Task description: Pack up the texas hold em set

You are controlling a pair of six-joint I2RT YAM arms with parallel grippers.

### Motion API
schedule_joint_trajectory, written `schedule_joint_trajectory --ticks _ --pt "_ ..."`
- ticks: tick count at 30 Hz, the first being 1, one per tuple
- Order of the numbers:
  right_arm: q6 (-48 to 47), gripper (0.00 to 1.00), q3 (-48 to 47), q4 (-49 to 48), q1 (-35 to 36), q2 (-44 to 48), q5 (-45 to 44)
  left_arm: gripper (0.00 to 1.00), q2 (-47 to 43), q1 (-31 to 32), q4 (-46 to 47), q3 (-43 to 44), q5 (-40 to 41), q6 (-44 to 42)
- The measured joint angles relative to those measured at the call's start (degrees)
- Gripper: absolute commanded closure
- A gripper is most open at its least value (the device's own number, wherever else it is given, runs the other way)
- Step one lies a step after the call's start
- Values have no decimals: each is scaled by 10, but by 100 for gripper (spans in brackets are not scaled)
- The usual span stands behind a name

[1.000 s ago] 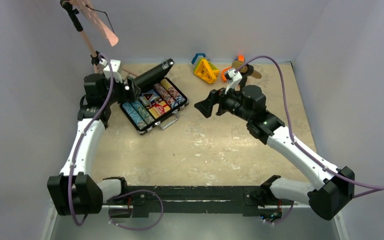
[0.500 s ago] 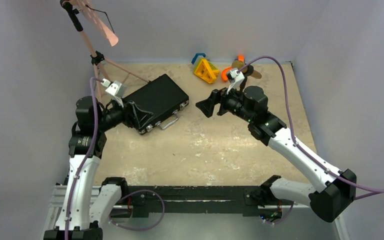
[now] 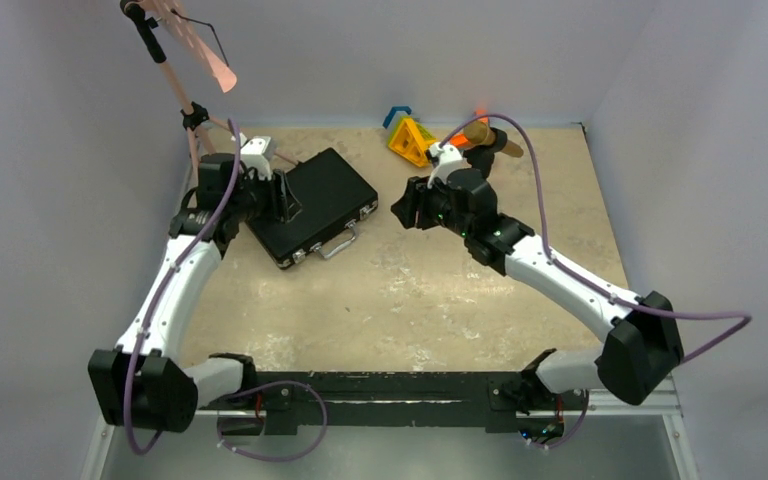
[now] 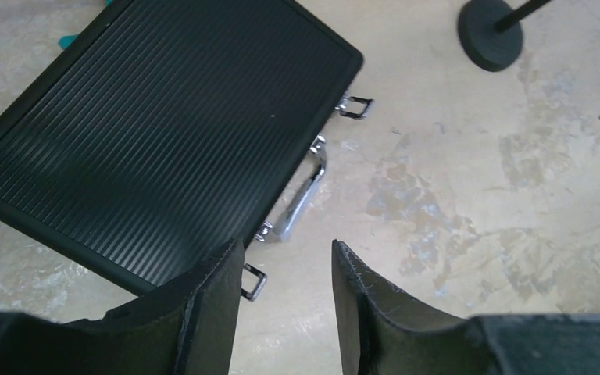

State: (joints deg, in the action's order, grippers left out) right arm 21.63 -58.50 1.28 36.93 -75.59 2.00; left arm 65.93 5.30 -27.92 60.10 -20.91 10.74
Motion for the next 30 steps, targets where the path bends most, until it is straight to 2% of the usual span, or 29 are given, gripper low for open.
schedule_joint_trajectory --ticks 4,9,14,23,30 --pt "-14 63 -49 11 22 -64 -34 60 87 1 2 33 32 0" --pt "-32 71 -113 14 31 -150 -66 66 170 1 4 39 45 2" --pt "-46 77 -184 25 31 -251 -69 67 224 3 4 49 45 7" --pt "-52 78 -306 62 31 -396 -69 67 225 6 5 55 44 10" --pt "-45 79 -312 77 29 -433 -61 67 215 8 5 57 42 19"
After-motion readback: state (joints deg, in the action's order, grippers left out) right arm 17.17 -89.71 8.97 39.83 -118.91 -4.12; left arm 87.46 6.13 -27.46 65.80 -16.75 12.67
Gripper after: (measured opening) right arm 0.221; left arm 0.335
